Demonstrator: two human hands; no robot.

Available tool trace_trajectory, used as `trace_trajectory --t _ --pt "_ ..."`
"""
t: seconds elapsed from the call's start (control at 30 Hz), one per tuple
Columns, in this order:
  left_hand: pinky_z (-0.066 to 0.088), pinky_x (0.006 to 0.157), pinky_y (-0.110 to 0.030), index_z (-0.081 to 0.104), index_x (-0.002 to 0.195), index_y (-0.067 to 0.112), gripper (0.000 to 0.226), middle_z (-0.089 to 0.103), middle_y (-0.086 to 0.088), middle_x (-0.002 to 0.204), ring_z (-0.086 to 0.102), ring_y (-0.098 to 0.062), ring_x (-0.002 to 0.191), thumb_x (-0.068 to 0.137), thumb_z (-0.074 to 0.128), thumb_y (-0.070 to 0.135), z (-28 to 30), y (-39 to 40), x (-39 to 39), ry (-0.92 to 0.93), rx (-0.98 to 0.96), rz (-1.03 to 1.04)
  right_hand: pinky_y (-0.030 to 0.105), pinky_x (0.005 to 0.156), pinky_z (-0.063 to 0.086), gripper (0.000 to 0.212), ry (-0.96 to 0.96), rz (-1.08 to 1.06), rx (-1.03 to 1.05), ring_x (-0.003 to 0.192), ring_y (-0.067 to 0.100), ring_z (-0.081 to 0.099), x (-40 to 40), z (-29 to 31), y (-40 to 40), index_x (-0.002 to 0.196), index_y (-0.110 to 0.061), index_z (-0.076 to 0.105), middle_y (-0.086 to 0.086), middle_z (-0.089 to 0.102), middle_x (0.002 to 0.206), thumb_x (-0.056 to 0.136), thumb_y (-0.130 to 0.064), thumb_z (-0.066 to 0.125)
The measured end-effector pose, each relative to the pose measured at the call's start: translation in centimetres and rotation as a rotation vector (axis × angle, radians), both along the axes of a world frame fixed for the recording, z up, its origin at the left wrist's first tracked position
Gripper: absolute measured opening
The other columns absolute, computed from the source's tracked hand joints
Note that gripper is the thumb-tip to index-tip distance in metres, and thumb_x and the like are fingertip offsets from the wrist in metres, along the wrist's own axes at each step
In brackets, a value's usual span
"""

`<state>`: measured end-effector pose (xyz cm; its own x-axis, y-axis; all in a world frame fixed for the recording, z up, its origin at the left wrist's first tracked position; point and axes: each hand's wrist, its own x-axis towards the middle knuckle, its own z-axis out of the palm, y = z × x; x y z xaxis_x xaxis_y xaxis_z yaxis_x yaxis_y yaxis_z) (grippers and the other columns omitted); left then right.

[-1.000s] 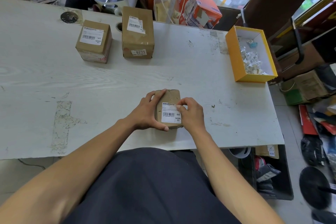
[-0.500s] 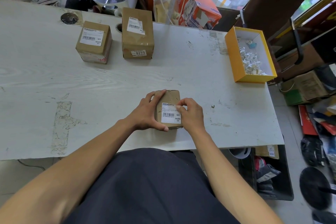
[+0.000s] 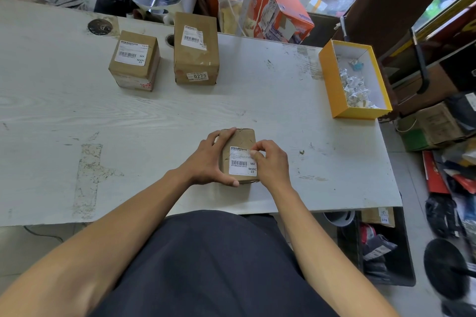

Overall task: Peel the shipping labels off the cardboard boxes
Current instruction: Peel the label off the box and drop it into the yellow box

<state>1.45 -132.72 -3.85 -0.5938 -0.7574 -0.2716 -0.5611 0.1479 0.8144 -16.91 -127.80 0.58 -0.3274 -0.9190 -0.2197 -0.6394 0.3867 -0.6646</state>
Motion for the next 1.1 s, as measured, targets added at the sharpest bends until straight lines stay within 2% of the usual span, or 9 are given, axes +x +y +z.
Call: trace_trajectory --t 0.67,0.97,1.1 --pt "0.029 0.113 -0.042 0.001 0.151 0.051 0.137 0.014 0.01 0.154 0.027 -0.026 0.138 0.049 0.093 0.056 -0.04 0.04 0.01 0.005 -0.005 0.003 0.035 0.08 0.049 0.007 -0.02 -0.022 0.013 0.093 0.013 0.059 -0.08 0.05 -0.08 0.083 -0.018 0.063 -0.008 0.063 0.094 0.089 -0.018 0.059" --pt "0.032 0.114 -0.046 0.0 0.149 0.055 0.137 0.015 0.009 0.154 0.029 -0.026 0.137 0.043 0.086 0.065 -0.08 -0.02 0.0 0.001 0.009 0.006 0.032 0.076 0.047 0.006 -0.014 -0.032 0.029 0.09 0.013 0.058 0.0 0.14 -0.18 0.084 -0.017 0.063 -0.006 0.063 0.093 0.089 -0.018 0.059" --pt "0.032 0.114 -0.046 0.001 0.149 0.055 0.137 0.016 0.009 0.154 0.029 -0.026 0.138 0.044 0.088 0.062 -0.1 -0.05 -0.01 0.001 0.015 0.009 0.029 0.072 0.043 0.007 0.003 -0.019 0.03 0.089 0.012 0.057 0.05 0.27 -0.12 0.086 -0.016 0.062 -0.006 0.062 0.093 0.091 -0.017 0.058"
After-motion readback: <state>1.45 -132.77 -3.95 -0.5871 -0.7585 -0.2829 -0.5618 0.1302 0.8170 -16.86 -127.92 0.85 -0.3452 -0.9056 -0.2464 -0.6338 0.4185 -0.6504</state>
